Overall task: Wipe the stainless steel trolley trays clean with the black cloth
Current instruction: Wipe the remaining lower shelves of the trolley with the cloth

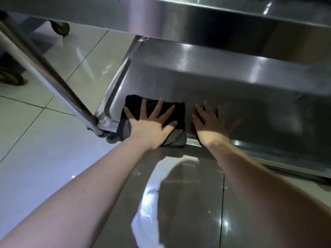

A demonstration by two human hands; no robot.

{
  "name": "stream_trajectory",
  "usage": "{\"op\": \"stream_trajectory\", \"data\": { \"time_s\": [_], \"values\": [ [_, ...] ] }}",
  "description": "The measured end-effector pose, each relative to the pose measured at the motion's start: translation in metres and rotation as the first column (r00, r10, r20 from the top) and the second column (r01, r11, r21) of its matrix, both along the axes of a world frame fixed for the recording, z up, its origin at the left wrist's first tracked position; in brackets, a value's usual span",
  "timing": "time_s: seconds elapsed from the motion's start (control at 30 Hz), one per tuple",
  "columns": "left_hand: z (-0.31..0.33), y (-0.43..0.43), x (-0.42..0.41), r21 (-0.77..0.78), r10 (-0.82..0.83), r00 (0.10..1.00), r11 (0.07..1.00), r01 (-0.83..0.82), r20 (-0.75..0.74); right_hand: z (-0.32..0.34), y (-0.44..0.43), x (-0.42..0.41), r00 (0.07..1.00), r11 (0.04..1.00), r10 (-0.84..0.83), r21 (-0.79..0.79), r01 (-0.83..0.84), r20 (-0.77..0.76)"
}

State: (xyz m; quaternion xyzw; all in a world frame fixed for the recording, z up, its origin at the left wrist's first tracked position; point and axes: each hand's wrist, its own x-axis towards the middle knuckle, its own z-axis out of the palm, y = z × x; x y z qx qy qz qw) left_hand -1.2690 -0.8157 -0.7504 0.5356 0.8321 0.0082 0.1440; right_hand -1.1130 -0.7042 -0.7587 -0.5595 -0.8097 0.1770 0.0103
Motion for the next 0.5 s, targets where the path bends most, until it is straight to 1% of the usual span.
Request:
{"op": "stream_trajectory", "data": {
  "time_s": [0.03, 0.07, 0.1, 0.13, 0.17, 0.2, 0.23, 0.27, 0.3, 0.37, 0.43, 0.5],
  "values": [
    [0.004, 0.003, -0.002, 0.031, 0.024, 1.000, 0.999, -0.024, 0.016, 0.007, 0.000, -0.007, 0.998, 1.000, -0.004, 0.028, 0.005, -0.063],
    [0.008, 0.006, -0.007, 0.085, 0.053, 0.999, 0.995, -0.053, 0.002, 0.014, -0.001, -0.018, 0.994, 0.996, 0.053, 0.073, -0.046, -0.100],
    [0.013, 0.009, -0.015, 0.144, 0.087, 0.995, 0.986, -0.081, -0.038, 0.019, -0.002, -0.032, 0.984, 0.985, 0.147, 0.106, -0.136, -0.103],
    [0.018, 0.010, -0.026, 0.181, 0.122, 0.990, 0.978, -0.107, -0.075, 0.024, -0.005, -0.047, 0.968, 0.968, 0.236, 0.105, -0.227, -0.081],
    [0.023, 0.011, -0.037, 0.175, 0.142, 0.985, 0.977, -0.124, -0.095, 0.028, -0.009, -0.061, 0.957, 0.957, 0.286, 0.059, -0.283, -0.050],
    [0.028, 0.010, -0.047, 0.129, 0.129, 0.986, 0.985, -0.116, -0.104, 0.031, -0.013, -0.072, 0.955, 0.955, 0.296, -0.009, -0.297, -0.018],
    [0.032, 0.009, -0.054, 0.063, 0.086, 0.990, 0.995, -0.079, -0.114, 0.033, -0.016, -0.081, 0.959, 0.958, 0.283, -0.057, -0.282, 0.008],
    [0.034, 0.007, -0.057, 0.003, 0.026, 0.991, 1.000, -0.026, -0.129, 0.035, -0.020, -0.086, 0.965, 0.963, 0.262, -0.069, -0.260, 0.026],
    [0.036, 0.005, -0.057, -0.026, -0.027, 0.989, 0.999, 0.023, -0.149, 0.037, -0.022, -0.087, 0.971, 0.970, 0.237, -0.057, -0.235, 0.035],
    [0.040, 0.001, -0.051, 0.012, -0.079, 0.972, 0.996, 0.084, -0.221, 0.042, -0.027, -0.082, 0.977, 0.978, 0.208, -0.018, -0.207, 0.048],
    [0.048, -0.003, -0.044, 0.075, -0.106, 0.936, 0.987, 0.139, -0.335, 0.052, -0.031, -0.070, 0.972, 0.973, 0.231, 0.017, -0.232, 0.053],
    [0.061, -0.010, -0.034, 0.137, -0.129, 0.902, 0.970, 0.201, -0.411, 0.066, -0.035, -0.047, 0.961, 0.960, 0.277, 0.034, -0.277, -0.007]
  ]
}}
